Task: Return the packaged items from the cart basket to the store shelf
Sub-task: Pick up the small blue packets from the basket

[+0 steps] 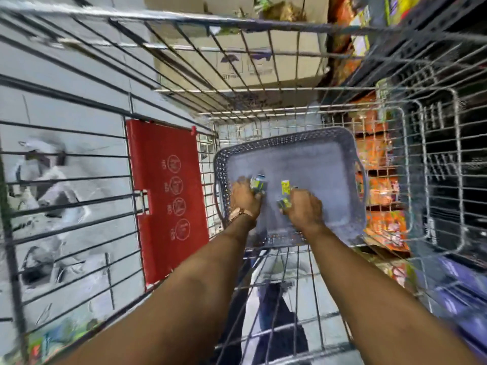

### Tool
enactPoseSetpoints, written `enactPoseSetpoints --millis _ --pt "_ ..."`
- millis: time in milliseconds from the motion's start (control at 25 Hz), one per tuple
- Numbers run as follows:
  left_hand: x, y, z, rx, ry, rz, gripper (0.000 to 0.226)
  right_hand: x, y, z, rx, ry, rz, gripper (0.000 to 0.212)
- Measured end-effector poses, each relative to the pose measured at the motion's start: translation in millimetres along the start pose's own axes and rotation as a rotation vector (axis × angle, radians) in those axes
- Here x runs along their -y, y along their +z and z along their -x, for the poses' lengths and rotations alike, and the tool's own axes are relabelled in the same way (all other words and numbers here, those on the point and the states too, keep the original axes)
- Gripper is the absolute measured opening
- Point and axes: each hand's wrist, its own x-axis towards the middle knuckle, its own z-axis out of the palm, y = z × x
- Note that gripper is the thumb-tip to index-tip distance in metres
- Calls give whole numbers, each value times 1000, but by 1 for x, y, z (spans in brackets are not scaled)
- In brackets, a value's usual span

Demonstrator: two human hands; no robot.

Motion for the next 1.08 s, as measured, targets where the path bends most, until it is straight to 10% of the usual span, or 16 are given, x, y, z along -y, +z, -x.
enactPoseSetpoints --millis 200,480,640,1080 --pt "-29 -1 29 75 -10 490 46 -41 -57 24 -75 272 -409 53" --pt "-137 -60 146 534 106 904 27 -97 -167 171 -709 186 -1168 44" --pt "-195 -89 242 753 318 790 26 -140 -181 297 -851 142 -1680 10" --pt "-291 17 505 1192 843 360 17 -280 -114 561 -1574 211 -1909 17"
